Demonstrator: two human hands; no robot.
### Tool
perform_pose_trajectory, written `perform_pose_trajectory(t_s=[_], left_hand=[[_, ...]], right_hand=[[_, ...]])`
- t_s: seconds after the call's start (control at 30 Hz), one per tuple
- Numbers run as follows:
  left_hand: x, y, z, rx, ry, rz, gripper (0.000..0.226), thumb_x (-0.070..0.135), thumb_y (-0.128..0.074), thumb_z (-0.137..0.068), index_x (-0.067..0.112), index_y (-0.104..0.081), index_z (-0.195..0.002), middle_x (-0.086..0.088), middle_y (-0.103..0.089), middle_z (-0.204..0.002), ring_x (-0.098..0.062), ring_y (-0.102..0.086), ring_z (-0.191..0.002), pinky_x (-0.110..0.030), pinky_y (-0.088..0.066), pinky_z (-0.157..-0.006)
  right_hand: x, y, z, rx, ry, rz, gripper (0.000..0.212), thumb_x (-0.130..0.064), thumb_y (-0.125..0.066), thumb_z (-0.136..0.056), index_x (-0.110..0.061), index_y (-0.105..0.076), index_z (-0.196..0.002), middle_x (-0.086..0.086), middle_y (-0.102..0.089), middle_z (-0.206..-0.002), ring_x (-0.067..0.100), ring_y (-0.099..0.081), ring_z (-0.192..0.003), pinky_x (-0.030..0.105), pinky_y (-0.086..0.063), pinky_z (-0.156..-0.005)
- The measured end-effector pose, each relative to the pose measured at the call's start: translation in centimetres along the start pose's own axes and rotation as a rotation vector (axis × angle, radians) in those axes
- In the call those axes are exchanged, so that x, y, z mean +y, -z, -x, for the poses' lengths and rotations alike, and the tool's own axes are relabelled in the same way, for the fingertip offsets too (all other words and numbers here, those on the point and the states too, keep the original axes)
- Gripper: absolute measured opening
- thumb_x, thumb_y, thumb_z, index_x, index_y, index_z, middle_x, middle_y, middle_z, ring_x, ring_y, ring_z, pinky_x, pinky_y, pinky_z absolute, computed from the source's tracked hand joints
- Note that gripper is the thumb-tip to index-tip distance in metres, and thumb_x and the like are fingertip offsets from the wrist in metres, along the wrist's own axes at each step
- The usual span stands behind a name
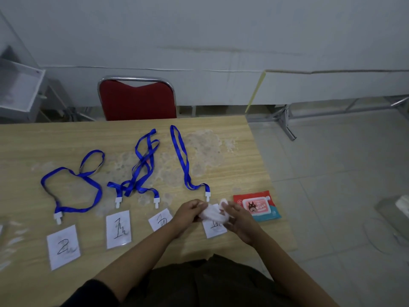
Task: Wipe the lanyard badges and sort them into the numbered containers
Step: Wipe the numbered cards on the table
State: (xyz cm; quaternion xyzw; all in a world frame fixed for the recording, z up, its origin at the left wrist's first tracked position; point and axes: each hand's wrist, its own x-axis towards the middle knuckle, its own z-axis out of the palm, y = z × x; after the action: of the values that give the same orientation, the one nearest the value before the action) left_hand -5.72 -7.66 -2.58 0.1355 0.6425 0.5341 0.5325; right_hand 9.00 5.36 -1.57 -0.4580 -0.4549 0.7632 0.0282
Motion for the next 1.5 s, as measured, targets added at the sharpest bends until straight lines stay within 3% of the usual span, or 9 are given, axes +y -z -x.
perform_pose_trajectory(t_s=[0.17, 0.27, 0.37, 0.43, 0.53, 0.63, 0.87, 1.33, 1.5], left_hand=[[-0.3, 0.2, -0.4, -0.018, -0.064, -0.156, 0.019, 0.022, -0.057, -0.096, 0.011, -0.066, -0.083, -0.001, -0.06, -0.074, -0.013, -0.055, -0.071, -0.027, -0.046, -0.066], [-1.8, -0.1, -0.9, 0.091, -0.12, -0.304, 0.015, 0.022, -0.061, -0.094, 0.013, -0.057, -0.083, -0.002, -0.056, -0.078, -0.015, -0.051, -0.074, -0.03, -0.042, -0.069], [-3.4, 0.4, -1.0, 0.115, -0.36, -0.877, 0.015, 0.03, -0.058, -0.094, 0.015, -0.056, -0.096, 0.0, -0.053, -0.098, -0.015, -0.048, -0.09, -0.027, -0.042, -0.079], [-4.8, 0.9, -0.7, -0.018, -0.478, -1.225, 0.034, 0.039, -0.051, -0.095, 0.018, -0.055, -0.122, -0.003, -0.051, -0.127, -0.017, -0.046, -0.115, -0.031, -0.04, -0.099], [-6.5, 1.5, -0.2, -0.184, -0.487, -1.444, 0.055, 0.045, -0.045, -0.096, 0.024, -0.036, -0.146, -0.004, -0.027, -0.157, -0.02, -0.024, -0.144, -0.037, -0.022, -0.117], [-6.7, 1.8, -0.3, -0.193, -0.488, -1.591, 0.06, 0.047, -0.041, -0.098, 0.023, -0.027, -0.151, -0.006, -0.01, -0.163, -0.022, -0.011, -0.15, -0.042, -0.01, -0.12], [-6.6, 2.3, -0.5, -0.23, -0.373, -1.609, 0.067, 0.047, -0.04, -0.099, 0.023, -0.011, -0.155, -0.002, 0.009, -0.163, -0.018, 0.003, -0.15, -0.041, -0.005, -0.121], [-6.0, 2.3, -0.6, -0.252, -0.37, -1.554, 0.071, 0.042, -0.048, -0.097, 0.023, -0.012, -0.155, -0.002, 0.007, -0.163, -0.017, 0.003, -0.15, -0.039, -0.006, -0.121], [-5.9, 2.3, -0.8, -0.252, -0.36, -1.554, 0.072, 0.041, -0.05, -0.096, 0.024, -0.013, -0.155, -0.002, 0.005, -0.163, -0.017, 0.002, -0.15, -0.039, -0.008, -0.121]], right_hand=[[-0.8, 0.3, 0.2, -0.223, -0.198, 0.291, 0.032, -0.02, -0.073, -0.084, -0.005, -0.066, -0.112, 0.004, -0.074, -0.097, 0.01, -0.071, -0.082, 0.019, -0.053, -0.066], [-0.8, 1.1, -0.2, -0.152, -0.127, 0.36, 0.022, -0.021, -0.071, -0.086, -0.003, -0.067, -0.099, 0.008, -0.073, -0.094, 0.016, -0.071, -0.084, 0.025, -0.055, -0.068], [-0.1, 1.8, -1.2, 0.268, 0.206, 0.662, 0.024, -0.023, -0.073, -0.085, -0.001, -0.063, -0.089, 0.014, -0.067, -0.091, 0.029, -0.065, -0.086, 0.043, -0.056, -0.079], [0.2, 1.8, -1.7, 0.444, 0.413, 0.84, 0.018, -0.019, -0.076, -0.082, -0.007, -0.062, -0.084, 0.004, -0.064, -0.087, 0.02, -0.061, -0.085, 0.034, -0.051, -0.078], [0.8, 1.1, -2.4, 0.334, 0.509, 0.98, 0.012, -0.015, -0.069, -0.088, -0.019, -0.057, -0.089, -0.011, -0.058, -0.085, 0.001, -0.056, -0.077, 0.013, -0.039, -0.07], [2.2, 0.8, -3.3, 0.196, 0.458, 1.154, 0.007, -0.022, -0.06, -0.094, -0.022, -0.056, -0.1, -0.008, -0.061, -0.095, 0.003, -0.058, -0.085, 0.012, -0.043, -0.069], [5.6, 1.8, -2.9, -0.079, 0.643, 1.58, 0.04, -0.031, -0.05, -0.099, -0.021, -0.049, -0.138, 0.003, -0.052, -0.135, 0.014, -0.048, -0.123, 0.028, -0.041, -0.102], [5.7, 2.1, -3.4, 0.067, 0.501, 1.528, 0.04, -0.017, -0.053, -0.097, -0.024, -0.05, -0.136, 0.001, -0.049, -0.127, 0.01, -0.049, -0.106, 0.02, -0.044, -0.088], [6.0, 1.9, -2.8, -0.072, 0.545, 1.585, 0.032, -0.02, -0.053, -0.098, -0.019, -0.054, -0.131, 0.005, -0.05, -0.129, 0.017, -0.051, -0.116, 0.029, -0.047, -0.096]])
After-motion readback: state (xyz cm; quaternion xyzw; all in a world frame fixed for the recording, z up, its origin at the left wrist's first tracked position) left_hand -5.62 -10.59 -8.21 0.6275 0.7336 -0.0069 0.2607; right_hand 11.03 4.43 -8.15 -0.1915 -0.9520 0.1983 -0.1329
